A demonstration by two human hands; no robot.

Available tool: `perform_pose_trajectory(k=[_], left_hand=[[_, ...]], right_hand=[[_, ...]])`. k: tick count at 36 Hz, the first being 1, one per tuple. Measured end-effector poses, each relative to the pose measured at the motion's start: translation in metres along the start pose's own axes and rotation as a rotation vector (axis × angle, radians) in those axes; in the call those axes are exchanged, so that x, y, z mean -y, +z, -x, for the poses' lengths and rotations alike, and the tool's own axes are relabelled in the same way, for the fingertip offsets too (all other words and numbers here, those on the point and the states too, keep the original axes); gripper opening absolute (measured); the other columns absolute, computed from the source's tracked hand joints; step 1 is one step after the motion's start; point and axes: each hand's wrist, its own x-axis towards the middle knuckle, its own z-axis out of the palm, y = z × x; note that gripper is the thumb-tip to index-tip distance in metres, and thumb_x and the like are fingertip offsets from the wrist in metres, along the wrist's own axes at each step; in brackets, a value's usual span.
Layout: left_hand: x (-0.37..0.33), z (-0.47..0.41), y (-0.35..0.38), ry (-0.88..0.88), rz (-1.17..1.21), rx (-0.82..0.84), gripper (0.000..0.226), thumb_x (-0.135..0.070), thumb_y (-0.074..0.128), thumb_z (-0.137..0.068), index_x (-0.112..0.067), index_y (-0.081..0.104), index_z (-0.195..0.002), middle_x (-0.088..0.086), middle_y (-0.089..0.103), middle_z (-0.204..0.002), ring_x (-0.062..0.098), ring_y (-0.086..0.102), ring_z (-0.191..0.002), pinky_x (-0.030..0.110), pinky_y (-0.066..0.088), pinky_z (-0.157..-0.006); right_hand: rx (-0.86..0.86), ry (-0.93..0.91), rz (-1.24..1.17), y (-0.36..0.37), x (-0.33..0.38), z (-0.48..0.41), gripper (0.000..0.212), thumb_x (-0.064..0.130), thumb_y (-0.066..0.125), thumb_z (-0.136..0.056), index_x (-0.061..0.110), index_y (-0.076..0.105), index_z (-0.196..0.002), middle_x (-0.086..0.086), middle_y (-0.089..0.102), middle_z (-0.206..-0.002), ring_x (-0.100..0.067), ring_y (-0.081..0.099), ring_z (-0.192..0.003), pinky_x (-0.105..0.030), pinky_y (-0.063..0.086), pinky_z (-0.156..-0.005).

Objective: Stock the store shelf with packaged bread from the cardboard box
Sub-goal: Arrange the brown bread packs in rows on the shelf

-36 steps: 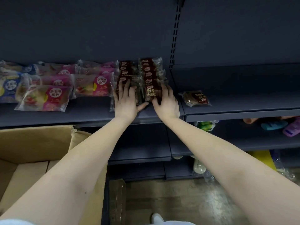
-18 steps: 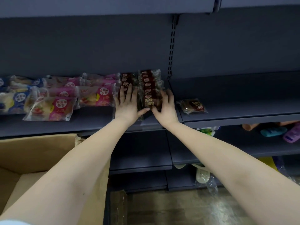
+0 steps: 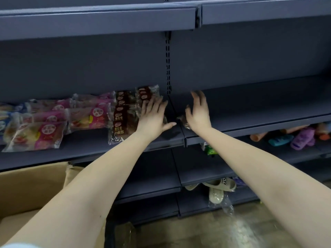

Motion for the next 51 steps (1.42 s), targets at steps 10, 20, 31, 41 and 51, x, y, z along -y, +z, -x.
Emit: perform_pose_trajectory(k=[10, 20, 31, 41, 51], left_hand=[[-0.062, -0.028, 0.035, 0.036, 0.030, 0.187, 0.094, -0.067, 0.045, -0.086, -0.005, 0.017, -0.150, 0.013, 0.028, -0.155, 0.028, 0.018, -0.145, 0.042, 0.000, -0.119], [-0.087, -0.041, 0.052, -0.003, 0.108, 0.212, 0.074, -0.046, 0.055, -0.089, -0.007, 0.029, -0.147, 0.016, 0.043, -0.136, 0.034, 0.043, -0.126, 0.042, 0.010, -0.117], [-0.069, -0.038, 0.031, 0.080, 0.161, -0.069, 0.073, -0.038, 0.064, -0.085, -0.005, 0.037, -0.144, 0.014, 0.050, -0.130, 0.034, 0.050, -0.117, 0.049, 0.021, -0.115], [-0.010, -0.004, -0.011, -0.059, 0.174, -0.049, 0.067, -0.039, 0.053, -0.092, -0.013, 0.029, -0.149, 0.010, 0.038, -0.145, 0.033, 0.036, -0.130, 0.042, 0.022, -0.112], [0.043, 0.036, -0.043, -0.200, 0.238, 0.025, 0.077, -0.032, 0.057, -0.089, -0.019, 0.016, -0.152, 0.008, 0.023, -0.155, 0.029, 0.030, -0.138, 0.038, 0.032, -0.109]], right_hand=[[-0.068, 0.093, 0.043, -0.026, -0.045, 0.020, 0.049, 0.005, 0.041, -0.092, 0.006, 0.038, -0.140, -0.019, 0.030, -0.149, -0.037, 0.036, -0.131, -0.049, 0.031, -0.108], [-0.039, 0.113, 0.038, -0.048, -0.092, 0.043, 0.047, 0.012, 0.046, -0.094, 0.004, 0.038, -0.140, -0.017, 0.031, -0.147, -0.034, 0.034, -0.134, -0.042, 0.029, -0.111], [0.100, 0.309, -0.306, -0.047, -0.048, 0.011, 0.045, 0.031, 0.051, -0.095, 0.022, 0.043, -0.138, -0.001, 0.060, -0.107, -0.015, 0.060, -0.096, -0.023, 0.046, -0.081], [0.119, 0.326, -0.685, -0.006, 0.024, -0.012, 0.028, 0.015, 0.061, -0.091, 0.015, 0.058, -0.118, -0.004, 0.060, -0.109, -0.020, 0.064, -0.096, -0.033, 0.060, -0.069], [0.150, 0.233, -0.661, 0.037, 0.078, -0.014, 0.027, 0.017, 0.064, -0.089, 0.028, 0.063, -0.113, 0.013, 0.063, -0.103, -0.008, 0.060, -0.105, -0.023, 0.049, -0.091]])
